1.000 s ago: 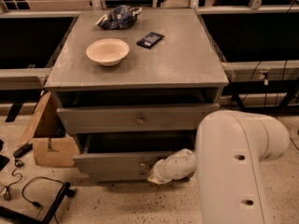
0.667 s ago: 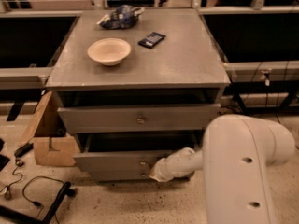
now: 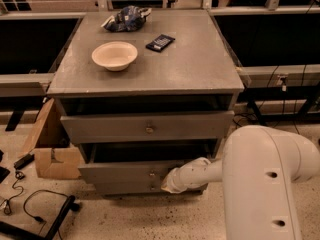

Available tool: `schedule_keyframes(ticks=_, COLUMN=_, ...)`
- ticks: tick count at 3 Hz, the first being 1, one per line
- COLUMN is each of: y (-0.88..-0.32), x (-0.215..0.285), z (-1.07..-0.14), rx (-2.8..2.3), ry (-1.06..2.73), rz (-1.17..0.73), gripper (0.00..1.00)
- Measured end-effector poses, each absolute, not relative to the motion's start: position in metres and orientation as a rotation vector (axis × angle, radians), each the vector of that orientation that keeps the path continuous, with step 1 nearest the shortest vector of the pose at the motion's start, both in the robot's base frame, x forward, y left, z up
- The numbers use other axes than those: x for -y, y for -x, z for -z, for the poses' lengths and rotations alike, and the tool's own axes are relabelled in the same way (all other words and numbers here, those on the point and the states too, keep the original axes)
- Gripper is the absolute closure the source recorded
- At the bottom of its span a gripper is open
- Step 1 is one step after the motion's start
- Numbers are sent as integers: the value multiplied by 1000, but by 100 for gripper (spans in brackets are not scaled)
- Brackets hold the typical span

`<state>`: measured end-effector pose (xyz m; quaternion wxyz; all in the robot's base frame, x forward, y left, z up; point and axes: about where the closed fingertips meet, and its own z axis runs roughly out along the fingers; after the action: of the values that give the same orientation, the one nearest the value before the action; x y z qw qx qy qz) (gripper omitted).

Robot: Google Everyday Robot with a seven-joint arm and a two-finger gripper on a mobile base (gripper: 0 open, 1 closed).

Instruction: Close middle drawer

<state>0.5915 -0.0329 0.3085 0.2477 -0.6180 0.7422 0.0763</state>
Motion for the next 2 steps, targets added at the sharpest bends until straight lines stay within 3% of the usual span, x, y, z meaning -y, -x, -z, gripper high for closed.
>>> schedule_keyframes(ticks=2, y=-598, x=36, z=-314, rx=-2019, ry=1679, rz=-191, gripper=100)
